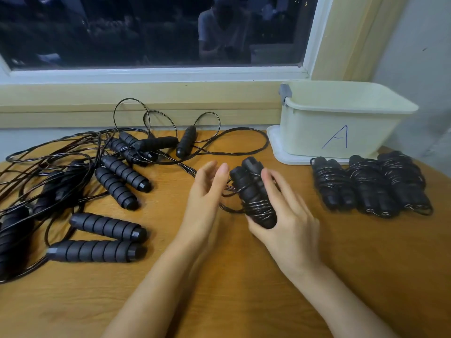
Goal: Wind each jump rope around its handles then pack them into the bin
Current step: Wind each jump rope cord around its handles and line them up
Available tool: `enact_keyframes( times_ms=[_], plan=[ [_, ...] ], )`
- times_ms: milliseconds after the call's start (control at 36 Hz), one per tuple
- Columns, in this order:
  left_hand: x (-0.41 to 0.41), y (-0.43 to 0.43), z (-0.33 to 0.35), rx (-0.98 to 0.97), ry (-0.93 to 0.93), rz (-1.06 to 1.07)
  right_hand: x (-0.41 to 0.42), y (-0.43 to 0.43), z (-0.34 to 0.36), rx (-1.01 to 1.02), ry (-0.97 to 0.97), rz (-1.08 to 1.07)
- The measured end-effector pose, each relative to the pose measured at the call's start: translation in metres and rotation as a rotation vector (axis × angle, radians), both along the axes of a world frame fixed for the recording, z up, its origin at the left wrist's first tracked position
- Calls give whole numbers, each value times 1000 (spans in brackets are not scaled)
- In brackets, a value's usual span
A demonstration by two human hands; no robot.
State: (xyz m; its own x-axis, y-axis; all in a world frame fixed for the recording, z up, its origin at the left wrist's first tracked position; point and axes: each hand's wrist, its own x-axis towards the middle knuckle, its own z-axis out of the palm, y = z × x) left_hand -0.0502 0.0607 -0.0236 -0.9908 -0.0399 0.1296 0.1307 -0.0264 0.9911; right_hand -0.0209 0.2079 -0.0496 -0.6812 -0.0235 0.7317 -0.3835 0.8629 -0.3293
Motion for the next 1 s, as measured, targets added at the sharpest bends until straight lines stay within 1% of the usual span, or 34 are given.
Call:
enact_keyframes(
  times_ms=[56, 111, 194, 306, 389, 444, 472, 583, 611, 667, 750, 833, 917, 1000],
  plan=[
    [-4, -6, 1, -52, 21, -113, 2, -2, 1, 76, 3, 33],
    [-4, -8, 1, -10, 24, -175, 4, -5, -1, 79, 2, 68],
    [-5, -11, -1, 66, -10, -160, 4, -10, -8, -58, -54, 153],
    [-9, -14, -6, 152, -75, -118, 3, -12, -14, -320, -220, 323],
    [-9, -13, -7, 122, -72, -140, -1, -9, -14, -380, -306, 377],
    [-11, -12, -12, 27, -36, -102, -5, -3, -13, -368, -323, 325],
    [-13, -12, -15, -65, 0, -61, -7, 1, -11, -363, -324, 270],
    [-17, -16, -33, -621, 168, 116, -23, 26, 2, -325, -317, -13],
    [-20, -19, -37, -730, 187, 138, -29, 31, 5, -310, -333, -46],
    [-24, -20, -43, -879, 223, 140, -40, 41, 10, -225, -386, -100],
    [-27, -16, -50, -1004, 214, 56, -56, 46, 12, -30, -470, -228],
    [-28, -12, -52, -1076, 166, -39, -69, 43, 6, 84, -503, -303],
    [-28, -11, -53, -1105, 102, -86, -78, 42, -4, 247, -506, -385],
    [-28, -11, -51, -1133, 59, -99, -78, 46, -7, 400, -464, -463]
  ],
)
